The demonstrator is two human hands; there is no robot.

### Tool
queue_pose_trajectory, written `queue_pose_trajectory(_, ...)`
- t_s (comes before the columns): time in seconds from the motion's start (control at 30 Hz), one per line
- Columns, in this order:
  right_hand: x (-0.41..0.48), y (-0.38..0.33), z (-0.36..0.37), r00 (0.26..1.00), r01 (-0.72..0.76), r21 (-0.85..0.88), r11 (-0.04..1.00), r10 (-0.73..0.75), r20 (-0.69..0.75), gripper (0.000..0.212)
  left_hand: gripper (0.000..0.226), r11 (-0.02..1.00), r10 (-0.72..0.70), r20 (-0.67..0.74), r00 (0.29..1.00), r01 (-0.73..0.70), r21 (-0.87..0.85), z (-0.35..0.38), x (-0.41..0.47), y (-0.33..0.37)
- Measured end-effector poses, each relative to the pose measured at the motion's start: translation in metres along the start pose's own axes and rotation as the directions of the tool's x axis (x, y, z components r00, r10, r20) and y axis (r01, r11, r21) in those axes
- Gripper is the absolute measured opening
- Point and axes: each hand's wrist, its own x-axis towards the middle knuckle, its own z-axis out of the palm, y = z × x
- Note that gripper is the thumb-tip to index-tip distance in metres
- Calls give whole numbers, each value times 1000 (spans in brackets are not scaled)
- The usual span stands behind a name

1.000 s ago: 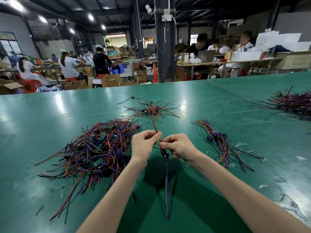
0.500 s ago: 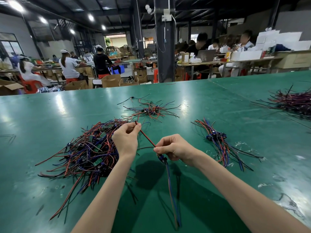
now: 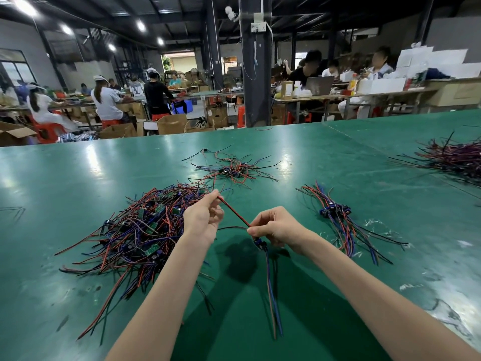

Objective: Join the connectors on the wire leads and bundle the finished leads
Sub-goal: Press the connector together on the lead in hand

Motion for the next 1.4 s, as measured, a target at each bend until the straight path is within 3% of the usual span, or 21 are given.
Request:
queue_pose_trajectory(0.07, -1, 0, -1, 1000, -12, 9, 1000, 12, 1, 15, 21, 993, -96, 86, 992, 101, -59, 1, -1, 1)
queue_pose_trajectory(0.13, -3, -1, -3, 1000, -8, 7, 1000, 8, 21, 15, 19, 993, -94, 97, 991, 101, -64, 2, 0, 1)
queue_pose_trajectory(0.2, -5, -3, -4, 999, 10, -11, 1000, -9, 53, 15, 17, 998, -23, 56, 998, 25, -51, 0, 1, 0)
queue_pose_trajectory(0.27, -7, -5, -4, 995, 19, -28, 999, -16, 95, 14, 16, 983, 167, -4, 986, -167, 78, -4, 4, -3)
queue_pose_trajectory(0.3, -8, -7, -3, 993, 16, -28, 999, -12, 118, 14, 16, 928, 309, -9, 951, -300, 223, -6, 6, -6)
queue_pose_trajectory(0.4, -10, -10, -2, 983, 5, 3, 1000, -5, 182, 14, 16, 612, 618, 121, 777, -571, 547, -12, 9, -13)
queue_pose_trajectory(0.47, -10, -11, -2, 978, 3, 13, 1000, -6, 209, 16, 15, 429, 711, 204, 673, -645, 633, -17, 11, -16)
queue_pose_trajectory(0.53, -10, -11, -2, 975, -2, 0, 1000, 1, 221, 17, 13, 372, 733, 230, 640, -660, 653, -18, 13, -20)
queue_pose_trajectory(0.63, -9, -7, 0, 983, -11, 5, 1000, 10, 184, 16, 11, 462, 695, 177, 697, -621, 633, -17, 15, -22)
queue_pose_trajectory(0.77, -5, -7, 0, 1000, 8, 86, 996, -10, 21, 13, 6, 724, 518, 133, 845, -516, 458, -10, 11, -22)
queue_pose_trajectory(0.9, 1, -9, -5, 976, 79, 291, 953, -15, -216, 12, 18, 784, 239, 253, 937, -340, 519, 1, -2, -34)
queue_pose_trajectory(0.97, 2, -10, -8, 954, 126, 349, 928, -17, -300, 13, 22, 775, 48, 352, 935, -257, 577, 5, -10, -42)
queue_pose_trajectory(1.03, 3, -10, -11, 933, 150, 365, 919, -10, -360, 16, 24, 763, -53, 425, 904, -238, 602, 8, -17, -49)
queue_pose_trajectory(1.23, 3, -10, -13, 913, 168, 414, 895, 17, -408, 12, 14, 793, -86, 467, 880, -223, 566, 5, -19, -52)
queue_pose_trajectory(1.4, 4, -9, -15, 903, 156, 425, 891, 45, -427, 11, 5, 781, -26, 524, 851, -310, 542, 7, -21, -58)
